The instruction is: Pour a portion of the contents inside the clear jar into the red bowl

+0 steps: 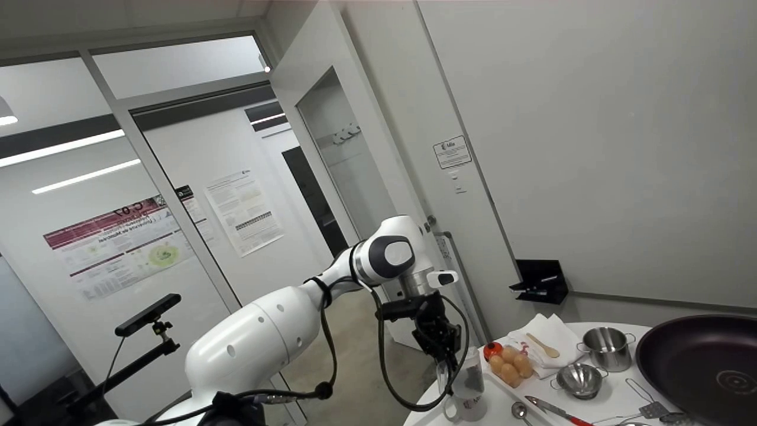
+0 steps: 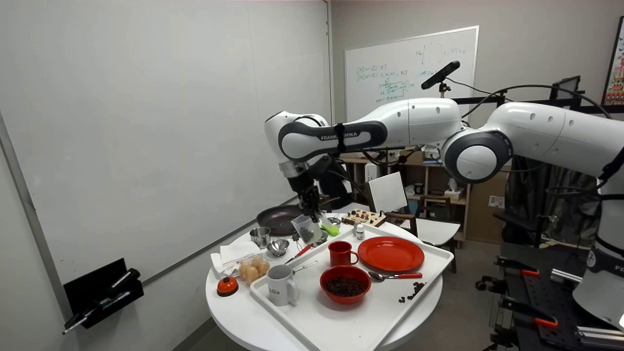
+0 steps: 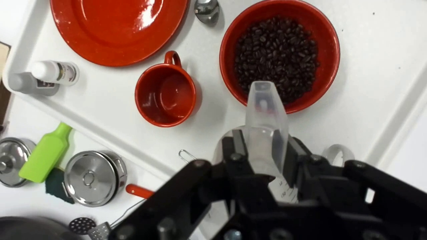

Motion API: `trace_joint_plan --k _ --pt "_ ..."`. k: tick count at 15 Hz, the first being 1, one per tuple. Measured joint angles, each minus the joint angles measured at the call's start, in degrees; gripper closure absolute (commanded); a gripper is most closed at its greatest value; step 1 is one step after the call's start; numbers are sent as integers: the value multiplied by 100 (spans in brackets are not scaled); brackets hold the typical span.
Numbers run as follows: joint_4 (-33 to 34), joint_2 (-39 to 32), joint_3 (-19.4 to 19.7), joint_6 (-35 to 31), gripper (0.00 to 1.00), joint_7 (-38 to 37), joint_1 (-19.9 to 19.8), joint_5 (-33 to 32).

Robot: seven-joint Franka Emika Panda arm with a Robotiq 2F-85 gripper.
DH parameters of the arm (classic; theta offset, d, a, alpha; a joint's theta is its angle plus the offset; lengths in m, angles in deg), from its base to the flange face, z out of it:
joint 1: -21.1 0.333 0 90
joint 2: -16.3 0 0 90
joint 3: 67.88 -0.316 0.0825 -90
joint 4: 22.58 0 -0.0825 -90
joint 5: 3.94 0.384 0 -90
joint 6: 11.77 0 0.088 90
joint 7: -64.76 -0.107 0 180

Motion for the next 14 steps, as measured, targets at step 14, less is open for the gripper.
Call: trace_joint_plan --k 14 --pt "-13 -330 202 -371 93 -3534 -660 325"
